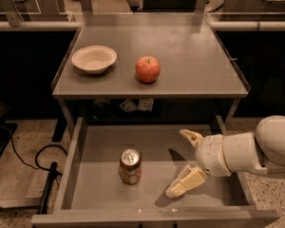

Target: Pick orange can from top drawer and place on counter

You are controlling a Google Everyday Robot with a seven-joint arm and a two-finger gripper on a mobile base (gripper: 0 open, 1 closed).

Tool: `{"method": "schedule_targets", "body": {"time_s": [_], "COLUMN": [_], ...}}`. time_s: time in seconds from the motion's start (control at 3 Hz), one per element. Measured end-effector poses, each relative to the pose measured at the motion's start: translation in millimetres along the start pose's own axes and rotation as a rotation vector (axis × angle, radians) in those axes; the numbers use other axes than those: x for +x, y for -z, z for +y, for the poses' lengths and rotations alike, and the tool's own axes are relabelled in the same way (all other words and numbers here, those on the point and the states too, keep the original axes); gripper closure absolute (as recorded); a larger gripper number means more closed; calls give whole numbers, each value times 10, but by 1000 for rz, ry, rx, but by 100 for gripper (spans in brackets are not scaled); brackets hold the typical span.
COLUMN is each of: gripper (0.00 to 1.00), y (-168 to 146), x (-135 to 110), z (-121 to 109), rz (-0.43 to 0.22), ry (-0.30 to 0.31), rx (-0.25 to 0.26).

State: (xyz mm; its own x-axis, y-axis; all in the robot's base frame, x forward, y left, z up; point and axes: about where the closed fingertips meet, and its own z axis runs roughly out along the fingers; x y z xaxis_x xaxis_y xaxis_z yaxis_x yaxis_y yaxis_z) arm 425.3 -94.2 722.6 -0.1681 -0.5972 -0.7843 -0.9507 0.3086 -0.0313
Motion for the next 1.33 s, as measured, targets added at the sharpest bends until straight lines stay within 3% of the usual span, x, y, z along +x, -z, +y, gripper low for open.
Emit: {"method": "schedule_targets", "body": {"time_s": [0.67,1.33], "gripper": [0,0], "y": [-173,-750], "x": [22,69], "z": [-14,-333], "rz": [-4,-39], "ry": [0,-10], "rx": [21,92]}}
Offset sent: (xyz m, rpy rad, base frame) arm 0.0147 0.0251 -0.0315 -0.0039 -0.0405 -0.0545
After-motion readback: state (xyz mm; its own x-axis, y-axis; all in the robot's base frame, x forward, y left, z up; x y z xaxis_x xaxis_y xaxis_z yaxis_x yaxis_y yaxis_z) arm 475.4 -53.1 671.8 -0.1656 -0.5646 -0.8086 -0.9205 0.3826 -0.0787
